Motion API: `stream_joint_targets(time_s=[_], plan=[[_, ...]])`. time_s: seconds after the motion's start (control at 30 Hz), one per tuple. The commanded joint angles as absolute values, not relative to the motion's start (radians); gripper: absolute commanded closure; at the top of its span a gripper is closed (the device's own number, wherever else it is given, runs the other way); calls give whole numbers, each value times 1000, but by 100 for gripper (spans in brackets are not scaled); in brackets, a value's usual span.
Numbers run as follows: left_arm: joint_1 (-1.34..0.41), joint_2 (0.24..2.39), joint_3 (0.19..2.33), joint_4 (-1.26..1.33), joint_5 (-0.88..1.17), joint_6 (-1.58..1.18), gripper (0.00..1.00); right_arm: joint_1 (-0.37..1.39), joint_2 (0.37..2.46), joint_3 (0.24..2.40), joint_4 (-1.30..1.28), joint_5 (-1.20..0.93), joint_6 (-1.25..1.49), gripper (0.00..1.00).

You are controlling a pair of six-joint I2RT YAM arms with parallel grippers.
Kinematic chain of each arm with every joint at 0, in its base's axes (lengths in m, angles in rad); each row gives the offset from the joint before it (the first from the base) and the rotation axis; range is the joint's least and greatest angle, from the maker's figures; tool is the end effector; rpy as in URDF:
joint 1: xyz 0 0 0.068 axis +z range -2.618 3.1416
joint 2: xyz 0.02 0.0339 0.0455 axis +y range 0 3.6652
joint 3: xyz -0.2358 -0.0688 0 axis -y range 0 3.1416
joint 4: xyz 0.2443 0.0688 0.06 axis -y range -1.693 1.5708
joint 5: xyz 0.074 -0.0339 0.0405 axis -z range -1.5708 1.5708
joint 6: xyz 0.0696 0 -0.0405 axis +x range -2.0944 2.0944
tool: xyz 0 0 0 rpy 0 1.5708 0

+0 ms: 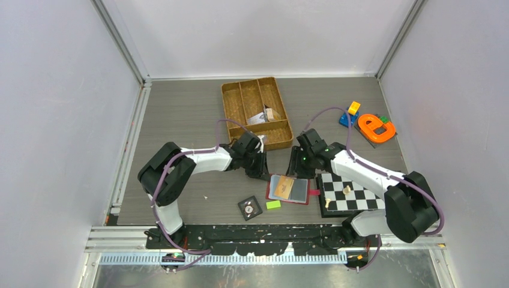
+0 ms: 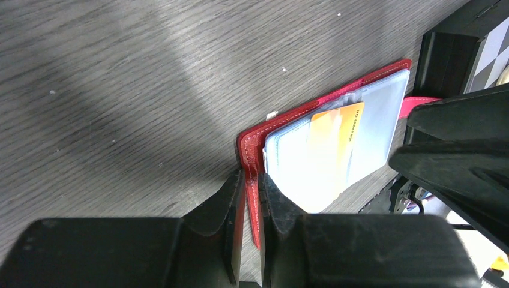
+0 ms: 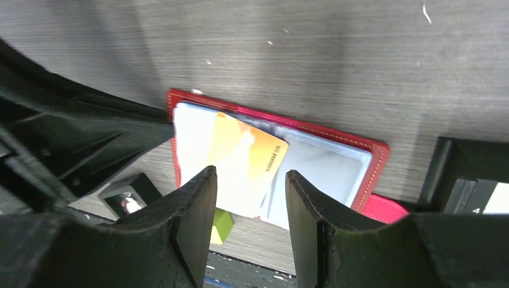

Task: Put the credit cards into the card holder
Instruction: Insert the credit card into the card holder.

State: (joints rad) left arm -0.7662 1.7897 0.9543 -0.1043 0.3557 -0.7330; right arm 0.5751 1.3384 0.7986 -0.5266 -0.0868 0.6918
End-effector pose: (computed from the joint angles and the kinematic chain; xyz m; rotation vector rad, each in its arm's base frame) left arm 0.2439 -0.2683 0.0903 0.2071 2.7484 -0.9740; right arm 0.2278 0.1548 0.1434 0.1292 2.7368 0.5138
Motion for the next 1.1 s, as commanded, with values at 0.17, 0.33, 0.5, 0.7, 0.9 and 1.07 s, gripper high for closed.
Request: stream_joint_targets(time_s=[0.17, 0.33, 0.5, 0.7, 0.9, 1.07], plan=[[-778, 1781, 971, -97, 345, -739, 85, 581, 1409, 757, -483, -92, 755, 52], [-778, 1787, 975, -97, 347, -738, 85, 582, 1450, 746, -452, -93, 754, 53], [-778, 1798, 981, -97, 349, -737, 85, 584, 1479, 747, -393, -116, 753, 53], [-778, 1804, 986, -95, 350, -737, 86, 590, 1494, 751, -367, -132, 749, 54], [-778, 1805, 989, -95, 348, -738, 87, 595, 1484, 749, -382, -112, 748, 55], [-778, 1794, 983, -100, 341, -735, 87, 595, 1419, 749, -448, -46, 744, 53]])
